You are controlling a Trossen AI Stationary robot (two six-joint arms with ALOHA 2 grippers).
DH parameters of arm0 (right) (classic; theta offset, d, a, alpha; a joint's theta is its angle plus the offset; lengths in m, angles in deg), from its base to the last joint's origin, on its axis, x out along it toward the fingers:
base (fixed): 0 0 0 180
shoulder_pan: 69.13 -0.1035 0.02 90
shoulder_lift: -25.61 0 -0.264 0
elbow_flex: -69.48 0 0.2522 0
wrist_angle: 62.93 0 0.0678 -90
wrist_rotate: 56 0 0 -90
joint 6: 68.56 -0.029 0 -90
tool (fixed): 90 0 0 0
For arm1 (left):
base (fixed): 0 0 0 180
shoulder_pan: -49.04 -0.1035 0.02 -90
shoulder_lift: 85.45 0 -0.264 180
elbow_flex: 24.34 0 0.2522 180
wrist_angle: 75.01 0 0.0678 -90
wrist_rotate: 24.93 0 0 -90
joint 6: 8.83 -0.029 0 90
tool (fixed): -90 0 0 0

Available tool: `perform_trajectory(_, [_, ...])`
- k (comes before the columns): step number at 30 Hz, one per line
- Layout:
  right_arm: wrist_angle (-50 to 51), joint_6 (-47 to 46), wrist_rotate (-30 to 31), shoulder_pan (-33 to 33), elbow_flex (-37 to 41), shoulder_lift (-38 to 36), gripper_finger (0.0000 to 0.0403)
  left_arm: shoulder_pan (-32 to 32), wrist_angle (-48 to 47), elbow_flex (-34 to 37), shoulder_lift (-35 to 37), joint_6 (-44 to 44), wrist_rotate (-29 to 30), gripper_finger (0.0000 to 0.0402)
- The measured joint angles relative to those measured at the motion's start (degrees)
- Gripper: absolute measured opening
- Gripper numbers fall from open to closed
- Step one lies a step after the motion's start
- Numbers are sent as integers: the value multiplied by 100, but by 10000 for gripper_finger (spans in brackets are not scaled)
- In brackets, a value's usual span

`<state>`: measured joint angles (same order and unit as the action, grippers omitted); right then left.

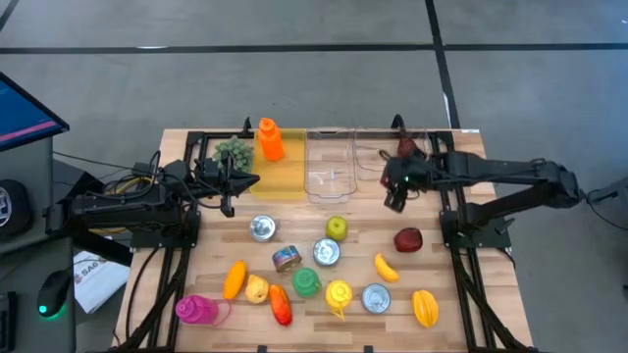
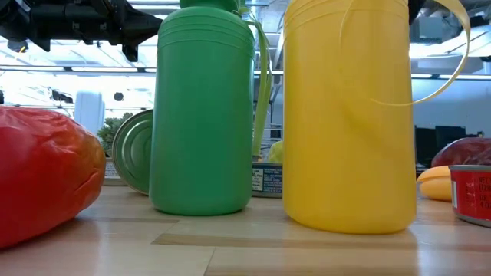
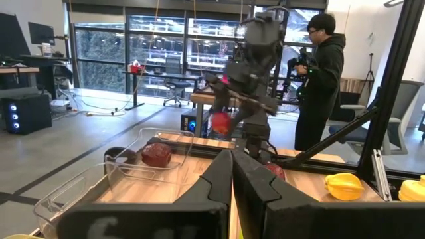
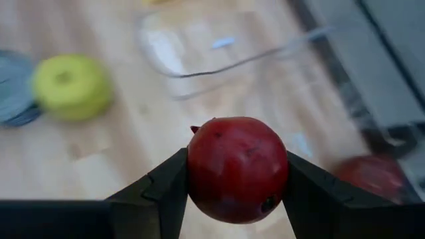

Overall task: Pick & Place Food Item
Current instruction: Put the red pomegranate into the right transparent bin

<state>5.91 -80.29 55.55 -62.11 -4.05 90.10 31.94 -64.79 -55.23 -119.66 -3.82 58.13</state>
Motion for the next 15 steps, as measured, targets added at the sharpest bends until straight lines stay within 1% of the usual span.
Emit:
perform_trajectory(3, [-132,14,286,440,0,51,198,-1,0,0,0,0,0,1])
perform_trajectory(5, [-223,76,349,747,2,143,199,-1,0,0,0,-1,0,1])
perform_trajectory(15, [-726,752,379,2074,4,921,201,-2,0,0,0,-2,0,1])
